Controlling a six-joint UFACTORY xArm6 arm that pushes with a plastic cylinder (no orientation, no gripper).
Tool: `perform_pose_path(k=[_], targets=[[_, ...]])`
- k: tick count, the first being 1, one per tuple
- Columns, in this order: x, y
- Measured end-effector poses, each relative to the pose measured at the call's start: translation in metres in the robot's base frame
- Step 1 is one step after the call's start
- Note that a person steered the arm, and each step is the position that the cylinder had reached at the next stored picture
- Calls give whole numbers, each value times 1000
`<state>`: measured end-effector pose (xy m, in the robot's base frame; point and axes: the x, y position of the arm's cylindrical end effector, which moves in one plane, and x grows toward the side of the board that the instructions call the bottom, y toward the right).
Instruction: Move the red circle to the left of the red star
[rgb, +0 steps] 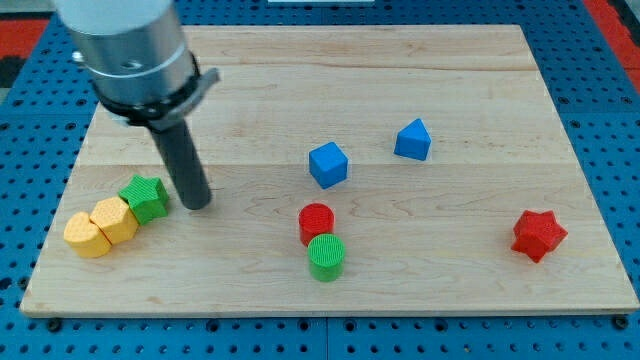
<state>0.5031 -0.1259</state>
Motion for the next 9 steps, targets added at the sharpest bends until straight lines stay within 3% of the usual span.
perform_pose_path(k=[3,4,5,7,9], targets=[[22,27],[25,97],[53,177],[49,240],[44,215]])
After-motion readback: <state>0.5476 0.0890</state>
